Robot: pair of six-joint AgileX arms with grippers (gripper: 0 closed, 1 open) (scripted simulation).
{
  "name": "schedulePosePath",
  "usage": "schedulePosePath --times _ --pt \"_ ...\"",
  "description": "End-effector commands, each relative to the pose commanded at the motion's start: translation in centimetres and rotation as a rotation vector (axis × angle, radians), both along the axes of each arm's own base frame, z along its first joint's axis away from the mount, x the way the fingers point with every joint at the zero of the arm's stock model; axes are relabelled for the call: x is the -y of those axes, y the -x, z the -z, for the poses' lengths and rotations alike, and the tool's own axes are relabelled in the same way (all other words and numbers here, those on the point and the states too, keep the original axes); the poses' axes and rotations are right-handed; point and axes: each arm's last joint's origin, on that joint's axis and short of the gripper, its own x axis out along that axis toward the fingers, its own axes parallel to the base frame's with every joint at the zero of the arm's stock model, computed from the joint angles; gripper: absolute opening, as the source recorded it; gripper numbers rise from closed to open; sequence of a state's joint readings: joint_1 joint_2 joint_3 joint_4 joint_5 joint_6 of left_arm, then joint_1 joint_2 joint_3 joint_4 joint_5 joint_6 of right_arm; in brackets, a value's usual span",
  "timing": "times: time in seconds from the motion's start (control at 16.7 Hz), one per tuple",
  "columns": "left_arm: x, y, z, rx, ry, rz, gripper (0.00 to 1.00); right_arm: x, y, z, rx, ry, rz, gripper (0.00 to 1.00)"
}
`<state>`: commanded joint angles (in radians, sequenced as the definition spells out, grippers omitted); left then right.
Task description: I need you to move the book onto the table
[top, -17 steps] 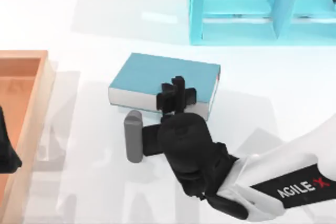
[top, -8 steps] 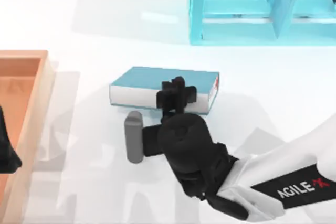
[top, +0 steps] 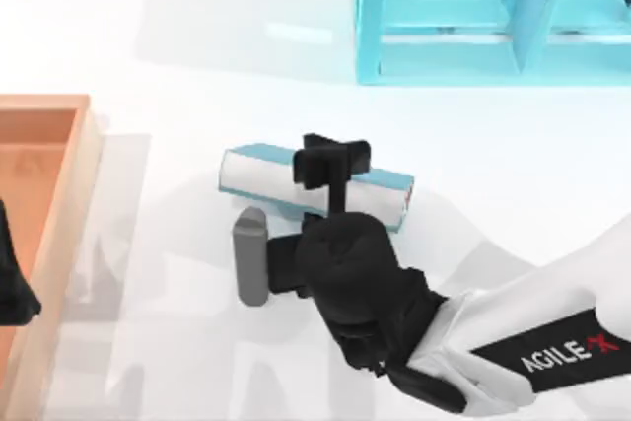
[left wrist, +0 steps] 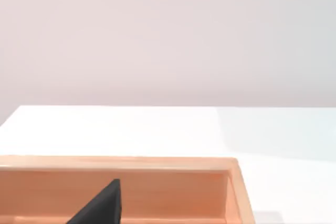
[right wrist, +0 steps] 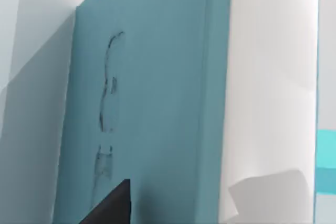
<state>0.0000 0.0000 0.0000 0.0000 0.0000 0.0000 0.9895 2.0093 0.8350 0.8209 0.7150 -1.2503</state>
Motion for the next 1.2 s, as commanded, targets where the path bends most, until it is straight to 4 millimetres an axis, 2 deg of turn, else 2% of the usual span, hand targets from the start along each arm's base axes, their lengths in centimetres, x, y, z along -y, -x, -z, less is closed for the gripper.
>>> schedulePosePath --times 0.42,0.6,0.78,0.96,1.08,1.2 --pt "0.0 0.0 0.0 0.0 0.0 0.0 1.0 -0.1 0.6 0.0 -0.004 -0.002 0.002 1.0" --pt "0.0 0.0 0.0 0.0 0.0 0.0 1.0 -0.8 3.7 -0.3 -0.018 -0.01 0.011 1.0" --pt "0.0 0.0 0.0 0.0 0.0 0.0 1.0 -1.2 8.6 -0.6 -0.027 -0.004 0.004 1.0" --pt "0.0 0.0 0.0 0.0 0.0 0.0 1.0 -0.8 13.0 -0.7 -0.016 0.003 -0.004 1.0" --pt "0.0 0.0 0.0 0.0 0.0 0.0 1.0 -0.3 14.7 -0.9 -0.005 0.003 -0.001 1.0" --pt "0.0 0.0 0.0 0.0 0.0 0.0 1.0 -0.1 15.0 -0.9 -0.002 0.002 -0.001 1.0"
